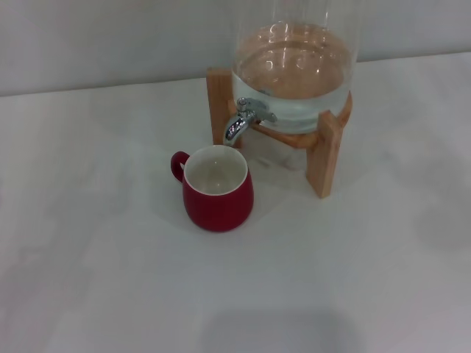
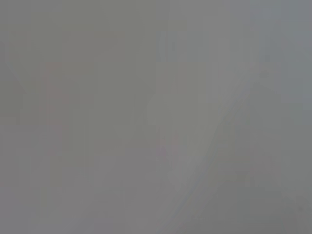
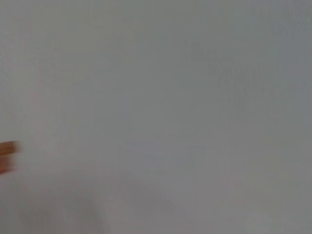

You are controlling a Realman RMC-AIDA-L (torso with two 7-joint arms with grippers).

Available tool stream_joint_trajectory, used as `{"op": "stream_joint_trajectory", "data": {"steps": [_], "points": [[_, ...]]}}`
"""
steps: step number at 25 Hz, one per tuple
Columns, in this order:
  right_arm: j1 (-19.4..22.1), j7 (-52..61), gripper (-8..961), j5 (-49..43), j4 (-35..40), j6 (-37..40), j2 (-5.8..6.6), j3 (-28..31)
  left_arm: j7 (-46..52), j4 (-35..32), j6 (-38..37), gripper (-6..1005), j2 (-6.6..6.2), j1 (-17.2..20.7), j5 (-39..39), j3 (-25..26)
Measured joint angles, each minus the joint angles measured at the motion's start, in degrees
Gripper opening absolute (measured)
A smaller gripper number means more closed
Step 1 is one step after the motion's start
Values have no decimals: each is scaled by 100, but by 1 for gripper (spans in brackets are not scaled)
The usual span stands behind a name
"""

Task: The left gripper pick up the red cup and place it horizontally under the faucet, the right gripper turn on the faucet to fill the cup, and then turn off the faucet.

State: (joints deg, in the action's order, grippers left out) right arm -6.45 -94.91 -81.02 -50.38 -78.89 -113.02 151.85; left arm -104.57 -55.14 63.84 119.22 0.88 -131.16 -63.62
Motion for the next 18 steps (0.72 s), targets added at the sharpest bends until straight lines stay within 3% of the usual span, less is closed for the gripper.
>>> {"op": "stream_joint_trajectory", "data": {"steps": [8,18], "points": [[55,700,720,-75,-591,-1910,12,-202,-5,11,6,486,-11,-174,26,125],[208,1377,720,-282,-2480,-1968,-187,-2272,-9,-34,7,494,-25,-256,106,130]]}}
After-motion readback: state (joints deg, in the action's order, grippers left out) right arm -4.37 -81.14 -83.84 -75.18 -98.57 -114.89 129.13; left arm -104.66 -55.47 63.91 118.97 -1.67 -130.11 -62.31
